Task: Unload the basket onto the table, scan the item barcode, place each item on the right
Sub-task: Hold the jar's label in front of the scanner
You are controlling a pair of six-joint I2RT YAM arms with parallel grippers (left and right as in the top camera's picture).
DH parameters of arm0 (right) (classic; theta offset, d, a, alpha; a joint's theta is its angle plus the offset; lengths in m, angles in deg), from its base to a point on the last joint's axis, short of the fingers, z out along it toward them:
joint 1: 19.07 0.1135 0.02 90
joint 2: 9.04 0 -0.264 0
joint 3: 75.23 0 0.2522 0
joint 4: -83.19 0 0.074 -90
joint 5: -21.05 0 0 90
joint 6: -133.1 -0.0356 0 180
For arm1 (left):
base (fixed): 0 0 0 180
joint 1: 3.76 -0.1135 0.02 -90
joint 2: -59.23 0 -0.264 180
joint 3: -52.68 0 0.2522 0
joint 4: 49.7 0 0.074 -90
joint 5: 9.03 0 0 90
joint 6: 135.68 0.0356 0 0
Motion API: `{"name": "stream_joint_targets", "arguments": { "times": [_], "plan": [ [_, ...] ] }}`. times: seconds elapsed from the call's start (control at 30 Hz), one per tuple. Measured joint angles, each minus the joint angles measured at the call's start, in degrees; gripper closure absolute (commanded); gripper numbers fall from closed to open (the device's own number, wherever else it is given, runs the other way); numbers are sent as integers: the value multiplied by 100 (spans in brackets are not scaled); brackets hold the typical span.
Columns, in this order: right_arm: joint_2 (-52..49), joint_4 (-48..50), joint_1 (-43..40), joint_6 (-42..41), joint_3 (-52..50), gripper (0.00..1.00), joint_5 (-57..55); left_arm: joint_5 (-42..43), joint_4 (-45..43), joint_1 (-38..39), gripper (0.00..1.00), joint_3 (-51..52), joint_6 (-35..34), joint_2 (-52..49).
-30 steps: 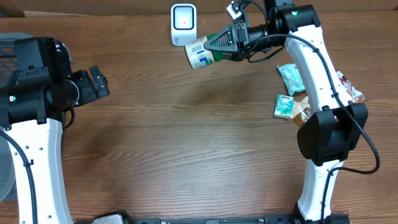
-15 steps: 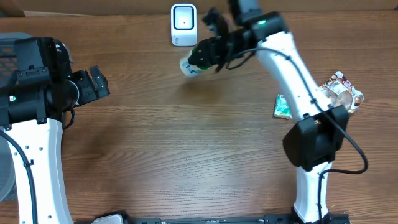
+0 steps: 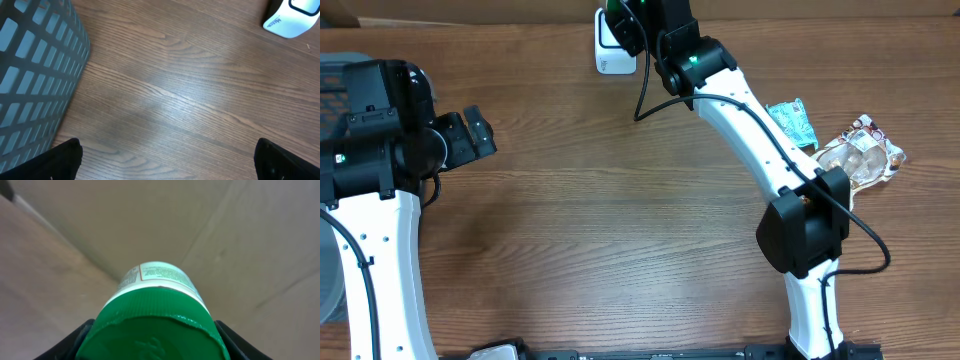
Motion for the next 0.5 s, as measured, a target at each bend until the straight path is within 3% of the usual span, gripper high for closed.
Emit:
{"name": "stream_joint_targets", "arguments": {
  "times": [0.3, 0.5],
  "plan": [
    [-1191, 1998, -17, 1904, -2, 55, -216, 0, 2, 0, 1, 0, 0, 0],
    [-1731, 2981, -26, 2756, -15, 58, -533, 0, 4, 0, 0, 0, -2, 0]
  ]
}}
